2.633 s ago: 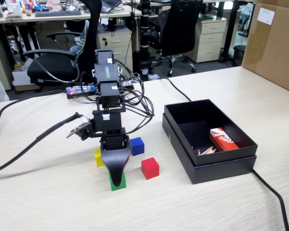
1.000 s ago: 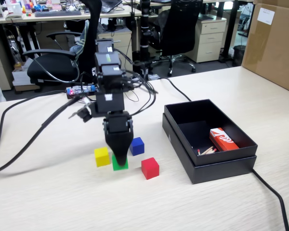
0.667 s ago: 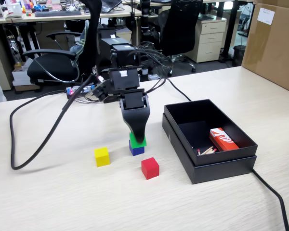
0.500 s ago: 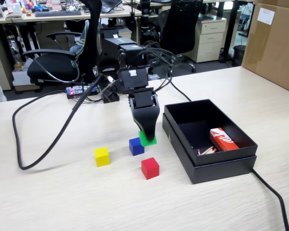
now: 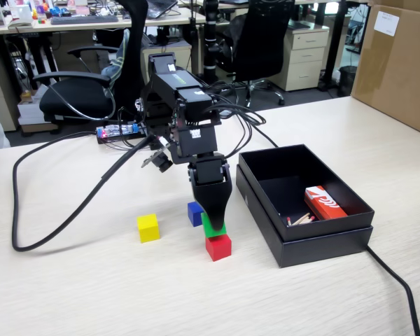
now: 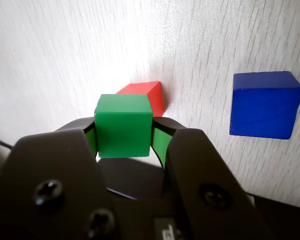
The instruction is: Put the green cube on top of the red cube
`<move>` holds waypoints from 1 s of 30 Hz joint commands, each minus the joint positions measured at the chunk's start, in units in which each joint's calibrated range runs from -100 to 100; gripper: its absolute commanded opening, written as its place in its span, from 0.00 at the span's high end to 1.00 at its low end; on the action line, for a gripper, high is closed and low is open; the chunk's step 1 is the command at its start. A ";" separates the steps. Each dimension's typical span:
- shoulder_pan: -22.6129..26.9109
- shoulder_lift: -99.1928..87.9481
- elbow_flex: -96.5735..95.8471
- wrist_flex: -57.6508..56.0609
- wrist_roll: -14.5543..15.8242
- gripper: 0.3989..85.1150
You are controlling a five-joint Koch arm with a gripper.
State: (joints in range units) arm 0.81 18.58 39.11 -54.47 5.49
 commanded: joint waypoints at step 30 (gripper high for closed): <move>0.68 1.33 3.59 0.09 0.39 0.56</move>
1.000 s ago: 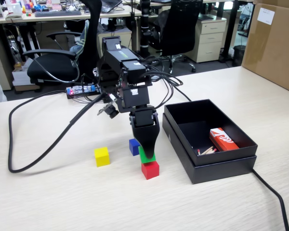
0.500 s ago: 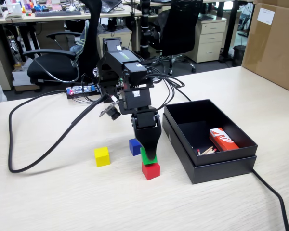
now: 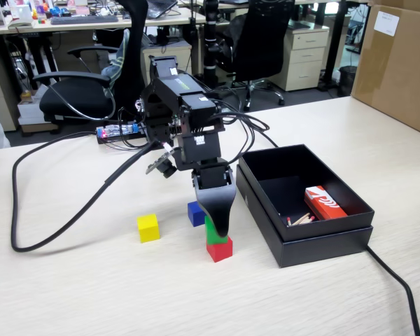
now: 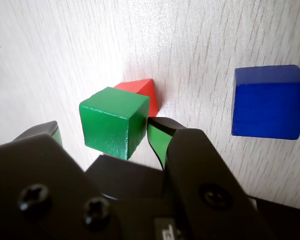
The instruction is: Put the green cube on top of the red cube
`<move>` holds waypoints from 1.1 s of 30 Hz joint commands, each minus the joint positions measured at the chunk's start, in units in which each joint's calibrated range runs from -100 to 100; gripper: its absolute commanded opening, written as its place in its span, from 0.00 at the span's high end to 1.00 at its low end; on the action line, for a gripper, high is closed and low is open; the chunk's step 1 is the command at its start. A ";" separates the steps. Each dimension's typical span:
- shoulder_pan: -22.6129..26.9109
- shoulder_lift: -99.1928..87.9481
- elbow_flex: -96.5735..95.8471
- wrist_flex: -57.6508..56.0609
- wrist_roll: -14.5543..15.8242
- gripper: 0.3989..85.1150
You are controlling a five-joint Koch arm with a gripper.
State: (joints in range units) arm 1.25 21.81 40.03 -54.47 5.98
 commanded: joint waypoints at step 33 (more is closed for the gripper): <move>-1.42 -94.04 -62.42 1.47 -2.83 0.41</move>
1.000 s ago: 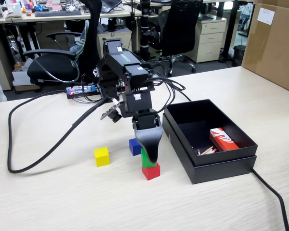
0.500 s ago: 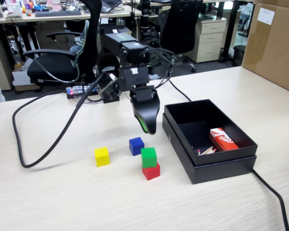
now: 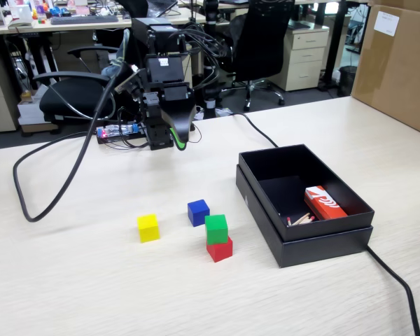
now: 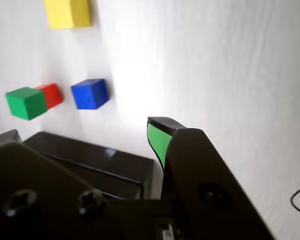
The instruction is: Put the green cube on top of the red cube
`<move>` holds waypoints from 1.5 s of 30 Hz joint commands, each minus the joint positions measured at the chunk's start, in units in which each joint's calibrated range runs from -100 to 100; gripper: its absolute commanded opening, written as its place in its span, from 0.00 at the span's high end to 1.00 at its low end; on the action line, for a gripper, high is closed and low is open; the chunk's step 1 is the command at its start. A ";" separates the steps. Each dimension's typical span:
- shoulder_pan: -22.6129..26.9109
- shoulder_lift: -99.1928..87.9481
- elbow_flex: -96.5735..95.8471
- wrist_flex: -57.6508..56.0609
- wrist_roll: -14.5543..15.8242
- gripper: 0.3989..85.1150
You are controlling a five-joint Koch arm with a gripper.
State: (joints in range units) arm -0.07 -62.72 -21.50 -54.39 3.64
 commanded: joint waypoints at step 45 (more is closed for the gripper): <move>0.88 -37.28 -70.07 38.37 -5.76 0.39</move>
